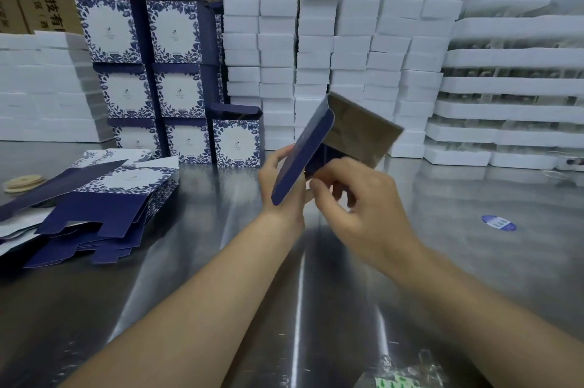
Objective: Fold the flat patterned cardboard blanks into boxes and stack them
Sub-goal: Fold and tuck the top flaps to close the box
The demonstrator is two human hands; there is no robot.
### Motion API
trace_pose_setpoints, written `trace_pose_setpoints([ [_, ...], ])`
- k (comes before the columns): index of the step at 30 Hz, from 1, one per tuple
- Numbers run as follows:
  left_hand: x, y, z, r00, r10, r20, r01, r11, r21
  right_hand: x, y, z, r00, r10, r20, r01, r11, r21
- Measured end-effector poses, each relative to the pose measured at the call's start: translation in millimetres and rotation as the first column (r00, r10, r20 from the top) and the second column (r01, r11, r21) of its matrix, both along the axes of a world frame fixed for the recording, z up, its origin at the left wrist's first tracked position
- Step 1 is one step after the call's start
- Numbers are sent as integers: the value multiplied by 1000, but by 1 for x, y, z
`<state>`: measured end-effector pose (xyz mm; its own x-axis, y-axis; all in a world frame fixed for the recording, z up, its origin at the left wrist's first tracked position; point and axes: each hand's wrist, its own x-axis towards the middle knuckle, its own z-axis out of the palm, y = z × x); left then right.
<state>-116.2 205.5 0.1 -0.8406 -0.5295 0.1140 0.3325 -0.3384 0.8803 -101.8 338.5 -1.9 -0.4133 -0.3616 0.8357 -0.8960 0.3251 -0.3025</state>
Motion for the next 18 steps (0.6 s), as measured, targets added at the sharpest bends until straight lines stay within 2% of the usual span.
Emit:
trace_pose_setpoints([
  [2,2,0,3,1000,6,21,-8,991,130,0,-2,-3,967,2,257,-1,1000,-7],
  [4,2,2,5,998,-46,38,37,976,215,-2,-4,-6,871,14,491,9,999,-44],
  [7,3,6,6,987,-150,54,136,970,200,-8,-5,-6,696,145,703,-14,982,-189],
  [10,0,9,1,978,-198,72,186,972,143,-10,-8,-4,590,298,751,-7,931,-364],
  [12,1,12,0,971,-222,93,208,968,138,-12,-8,-3,541,337,771,50,902,-429],
  [18,6,20,1,973,-216,84,201,967,158,-12,-7,0,500,405,765,116,845,-522],
])
